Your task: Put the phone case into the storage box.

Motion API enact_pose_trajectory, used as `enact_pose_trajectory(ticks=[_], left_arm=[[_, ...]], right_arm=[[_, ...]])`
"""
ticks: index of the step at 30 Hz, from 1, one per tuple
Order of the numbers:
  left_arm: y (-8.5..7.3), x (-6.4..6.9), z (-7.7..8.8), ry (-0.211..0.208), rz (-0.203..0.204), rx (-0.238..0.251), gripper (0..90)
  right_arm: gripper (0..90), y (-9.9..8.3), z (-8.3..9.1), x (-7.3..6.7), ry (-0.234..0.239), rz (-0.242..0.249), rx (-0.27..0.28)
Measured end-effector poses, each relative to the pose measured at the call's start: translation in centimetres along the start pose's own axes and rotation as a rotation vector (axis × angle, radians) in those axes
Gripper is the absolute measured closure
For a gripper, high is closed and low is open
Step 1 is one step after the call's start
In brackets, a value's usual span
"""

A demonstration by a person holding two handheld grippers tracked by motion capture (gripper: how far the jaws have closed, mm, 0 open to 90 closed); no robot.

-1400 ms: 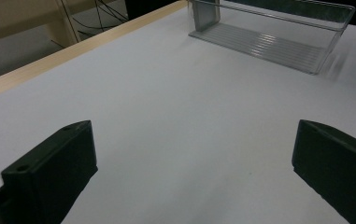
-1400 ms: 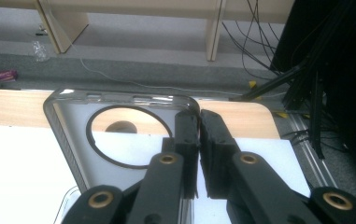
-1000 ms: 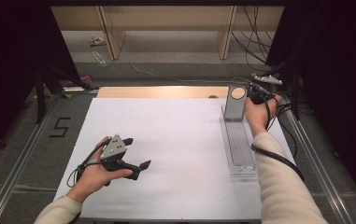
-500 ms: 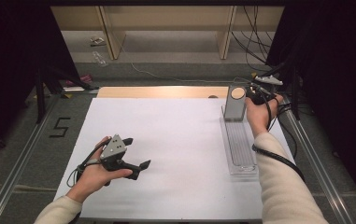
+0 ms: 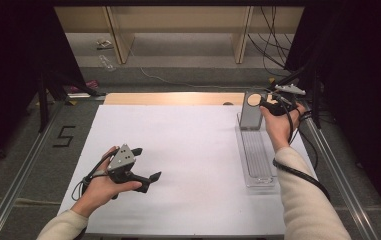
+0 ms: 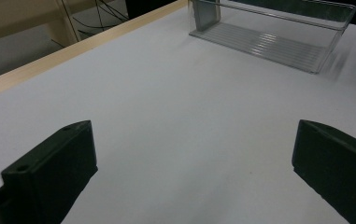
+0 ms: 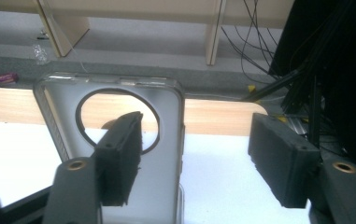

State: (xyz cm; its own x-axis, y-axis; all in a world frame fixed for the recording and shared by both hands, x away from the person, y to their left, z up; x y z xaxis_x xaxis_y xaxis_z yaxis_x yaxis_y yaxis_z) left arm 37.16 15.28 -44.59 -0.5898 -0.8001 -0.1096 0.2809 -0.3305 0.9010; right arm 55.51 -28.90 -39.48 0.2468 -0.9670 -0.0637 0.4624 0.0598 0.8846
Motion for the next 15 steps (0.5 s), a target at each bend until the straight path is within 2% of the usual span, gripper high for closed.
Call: enact_pose_trajectory(ticks=[15], left_arm=[[0.0, 0.0, 0.0, 0.0, -0.001, -0.002, 0.0]], right_arm=[[22.4, -1.6, 1.4, 0.1, 0.067, -0.002, 0.011]])
Point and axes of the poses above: each handheld gripper's, and its own axes: z roughly backward along the jaws, y roughly out of its top, x roughly to its right, the point moved 3 cm from there along -z, roughly forward along the jaws, and after that the axes turned 14 degrees about y, right-handed, at the moved point
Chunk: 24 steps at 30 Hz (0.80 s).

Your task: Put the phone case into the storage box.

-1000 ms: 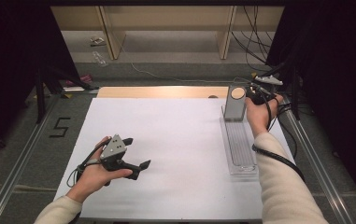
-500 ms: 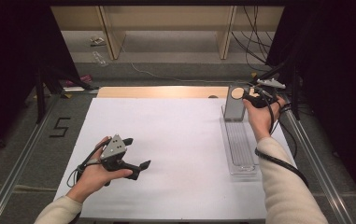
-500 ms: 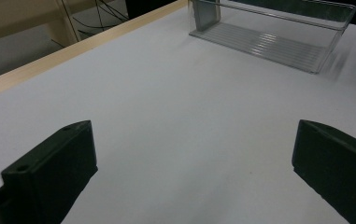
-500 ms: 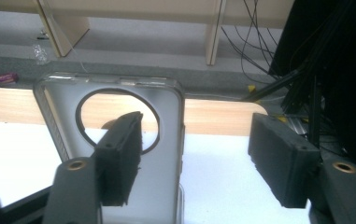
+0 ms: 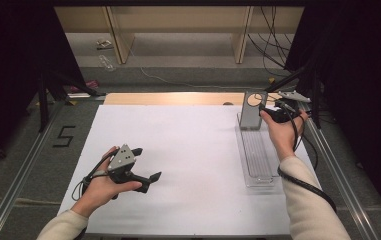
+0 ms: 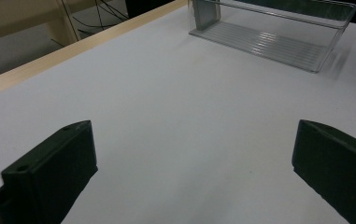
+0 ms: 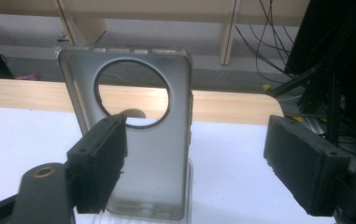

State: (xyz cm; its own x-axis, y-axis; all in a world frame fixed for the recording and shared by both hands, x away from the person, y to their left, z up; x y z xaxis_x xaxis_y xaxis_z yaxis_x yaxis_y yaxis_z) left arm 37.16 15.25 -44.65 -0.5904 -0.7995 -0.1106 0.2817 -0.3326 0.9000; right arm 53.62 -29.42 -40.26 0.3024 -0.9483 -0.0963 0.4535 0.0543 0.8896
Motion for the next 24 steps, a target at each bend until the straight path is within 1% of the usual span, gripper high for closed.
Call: enact_pose_trajectory(ticks=[7, 14, 24], left_arm=[[0.0, 0.0, 0.0, 0.002, 0.002, 0.0, 0.0], [0.0, -0.1, 0.0, 0.003, 0.003, -0.001, 0.0], [0.0, 0.0, 0.0, 0.002, 0.002, -0.002, 0.0]], right_arm=[[19.1, -0.7, 0.7, 0.0, 0.024, 0.001, -0.001], [17.7, -1.4, 1.4, -0.3, 0.05, 0.02, -0.006], [16.7, -2.1, 2.4, -1.1, 0.082, 0.048, 0.007]])
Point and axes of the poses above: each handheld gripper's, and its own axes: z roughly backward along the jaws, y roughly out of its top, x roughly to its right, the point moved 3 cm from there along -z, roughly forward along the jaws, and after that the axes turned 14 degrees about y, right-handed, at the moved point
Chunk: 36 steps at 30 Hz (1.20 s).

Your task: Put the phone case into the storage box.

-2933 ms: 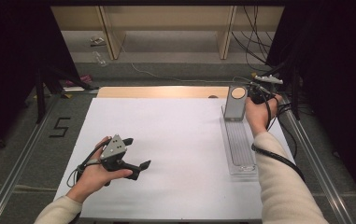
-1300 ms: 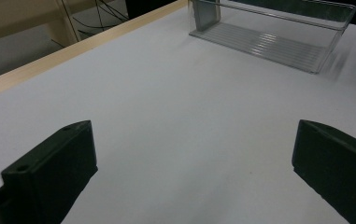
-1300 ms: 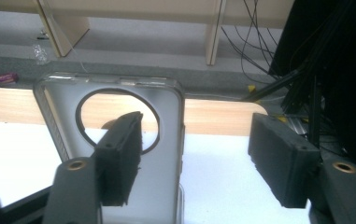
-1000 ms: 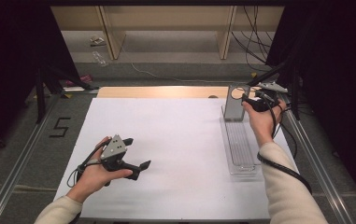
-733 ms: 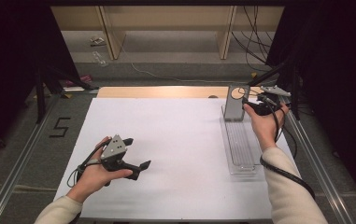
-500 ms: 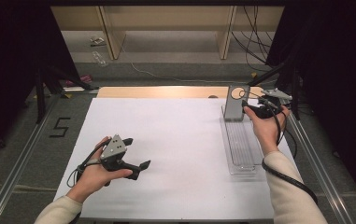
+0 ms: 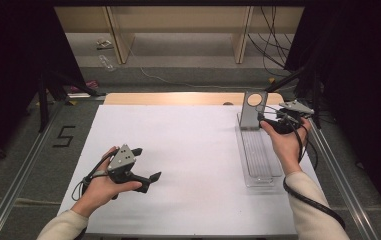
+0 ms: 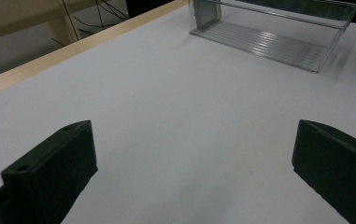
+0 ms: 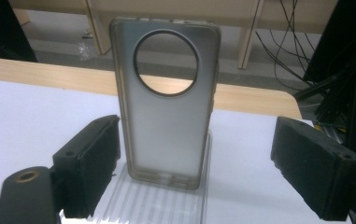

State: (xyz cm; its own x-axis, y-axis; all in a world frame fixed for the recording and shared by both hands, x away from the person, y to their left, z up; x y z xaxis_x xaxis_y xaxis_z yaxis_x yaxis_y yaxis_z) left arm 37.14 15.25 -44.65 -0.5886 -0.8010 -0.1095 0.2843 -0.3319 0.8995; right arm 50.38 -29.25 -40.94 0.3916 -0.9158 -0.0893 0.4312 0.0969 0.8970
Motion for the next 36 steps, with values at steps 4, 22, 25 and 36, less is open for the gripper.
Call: enact_pose_trajectory(ticks=[4, 22, 25, 36], left_arm=[[0.0, 0.0, 0.0, 0.001, 0.0, 0.0, 0.0], [0.0, 0.0, 0.0, 0.002, 0.0, -0.001, 0.0], [0.0, -0.1, 0.0, 0.004, 0.004, -0.002, 0.0], [-0.1, -0.1, 0.0, 0.007, 0.004, -0.003, 0.0]], right_arm=[[16.6, -0.2, 0.4, -0.3, 0.014, 0.012, 0.001], [16.5, -1.3, 1.4, -2.1, 0.09, 0.036, 0.018], [16.4, -1.5, 1.6, -2.3, 0.109, 0.037, 0.022], [16.5, -1.8, 2.3, -3.4, 0.167, 0.051, 0.027]])
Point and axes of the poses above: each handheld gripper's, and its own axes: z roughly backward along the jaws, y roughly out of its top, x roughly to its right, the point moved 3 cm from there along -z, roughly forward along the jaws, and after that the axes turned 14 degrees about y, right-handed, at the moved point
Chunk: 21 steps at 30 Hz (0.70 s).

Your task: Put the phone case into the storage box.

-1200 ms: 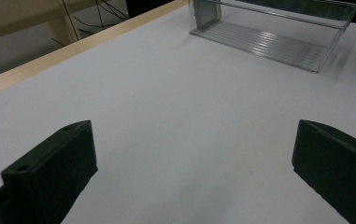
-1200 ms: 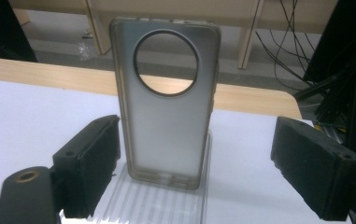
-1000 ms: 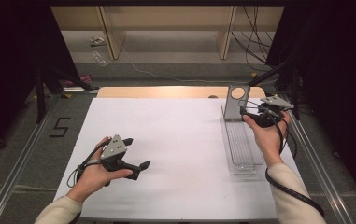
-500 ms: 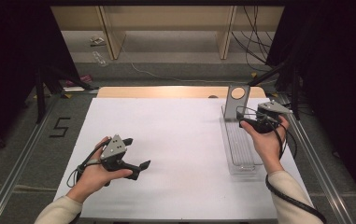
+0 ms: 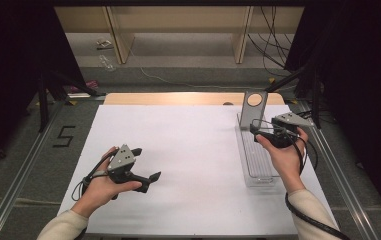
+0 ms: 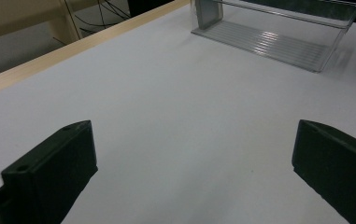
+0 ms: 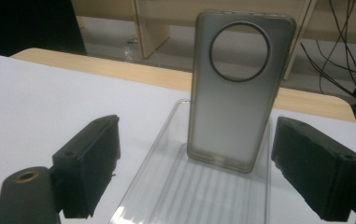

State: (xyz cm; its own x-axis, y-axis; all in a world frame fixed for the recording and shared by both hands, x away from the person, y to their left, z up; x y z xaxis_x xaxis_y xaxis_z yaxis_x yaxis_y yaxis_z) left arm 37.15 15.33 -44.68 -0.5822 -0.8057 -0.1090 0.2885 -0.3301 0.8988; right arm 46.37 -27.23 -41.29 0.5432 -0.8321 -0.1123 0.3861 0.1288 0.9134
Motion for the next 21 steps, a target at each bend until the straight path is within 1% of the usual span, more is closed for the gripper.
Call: enact_pose_trajectory(ticks=[4, 6, 9, 13, 15, 21], left_arm=[[0.0, 0.0, 0.0, 0.0, -0.001, -0.002, 0.0], [0.0, 0.0, 0.0, -0.001, -0.001, -0.003, 0.0], [0.0, 0.0, 0.0, -0.001, 0.0, -0.001, 0.0], [0.0, 0.0, 0.1, 0.0, 0.0, 0.0, 0.0], [0.0, 0.1, 0.1, 0.0, 0.0, 0.0, 0.0], [0.1, 0.1, 0.1, -0.002, -0.002, 0.001, 0.0]], right_arm=[[16.5, -0.1, 0.2, -0.5, 0.02, 0.011, 0.006], [16.6, -0.2, 0.3, -0.8, 0.031, 0.015, 0.001], [16.6, -0.3, 0.4, -1.0, 0.043, 0.014, 0.001], [16.6, -0.5, 0.7, -1.2, 0.06, 0.025, -0.005], [16.6, -0.6, 0.8, -1.4, 0.078, 0.032, -0.01], [16.5, -0.7, 1.3, -1.7, 0.107, 0.039, 0.0]])
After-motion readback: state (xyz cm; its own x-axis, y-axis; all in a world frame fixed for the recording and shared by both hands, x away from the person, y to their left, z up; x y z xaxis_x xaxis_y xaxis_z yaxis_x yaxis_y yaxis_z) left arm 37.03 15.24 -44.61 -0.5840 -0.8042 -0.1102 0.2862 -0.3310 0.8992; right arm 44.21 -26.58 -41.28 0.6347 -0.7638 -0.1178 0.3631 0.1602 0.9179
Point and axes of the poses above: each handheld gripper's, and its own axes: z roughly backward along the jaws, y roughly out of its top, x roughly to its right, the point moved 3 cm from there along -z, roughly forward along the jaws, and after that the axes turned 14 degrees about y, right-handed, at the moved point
